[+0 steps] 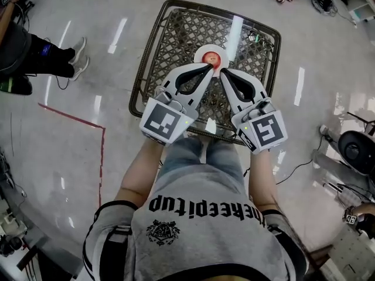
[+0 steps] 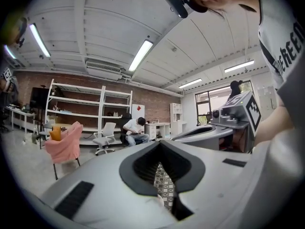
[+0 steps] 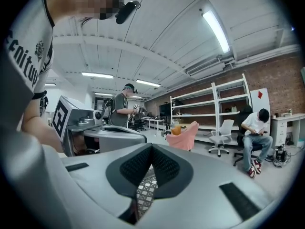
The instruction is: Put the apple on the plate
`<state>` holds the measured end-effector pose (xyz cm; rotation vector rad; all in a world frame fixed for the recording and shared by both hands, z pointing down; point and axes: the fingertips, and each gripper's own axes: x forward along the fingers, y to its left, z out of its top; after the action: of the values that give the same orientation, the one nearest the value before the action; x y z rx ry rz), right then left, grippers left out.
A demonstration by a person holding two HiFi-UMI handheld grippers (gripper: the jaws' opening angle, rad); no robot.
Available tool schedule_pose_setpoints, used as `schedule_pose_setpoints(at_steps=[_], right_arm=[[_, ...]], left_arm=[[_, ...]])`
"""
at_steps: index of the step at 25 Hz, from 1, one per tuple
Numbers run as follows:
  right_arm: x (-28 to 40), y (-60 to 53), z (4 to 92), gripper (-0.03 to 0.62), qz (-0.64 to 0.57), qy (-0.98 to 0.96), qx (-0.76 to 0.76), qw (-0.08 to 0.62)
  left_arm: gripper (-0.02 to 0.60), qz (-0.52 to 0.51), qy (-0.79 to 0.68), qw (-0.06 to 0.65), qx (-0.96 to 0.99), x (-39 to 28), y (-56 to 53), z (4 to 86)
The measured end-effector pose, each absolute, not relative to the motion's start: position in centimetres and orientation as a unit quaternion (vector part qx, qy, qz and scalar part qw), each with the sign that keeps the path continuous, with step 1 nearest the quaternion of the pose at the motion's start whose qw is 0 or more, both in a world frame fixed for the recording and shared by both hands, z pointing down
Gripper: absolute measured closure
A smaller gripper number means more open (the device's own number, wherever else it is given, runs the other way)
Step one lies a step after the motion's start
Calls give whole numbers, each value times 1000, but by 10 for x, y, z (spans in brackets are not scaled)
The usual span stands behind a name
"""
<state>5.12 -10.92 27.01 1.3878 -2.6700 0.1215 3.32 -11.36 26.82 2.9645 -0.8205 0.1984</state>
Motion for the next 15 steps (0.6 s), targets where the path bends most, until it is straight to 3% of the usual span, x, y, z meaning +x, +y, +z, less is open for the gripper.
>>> schedule_pose_setpoints(at_steps=[15], right_arm=[[41,-95,259,597,35,-883,465,53]], left_arm=[[574,55,-263,22,963,21,-99,258]])
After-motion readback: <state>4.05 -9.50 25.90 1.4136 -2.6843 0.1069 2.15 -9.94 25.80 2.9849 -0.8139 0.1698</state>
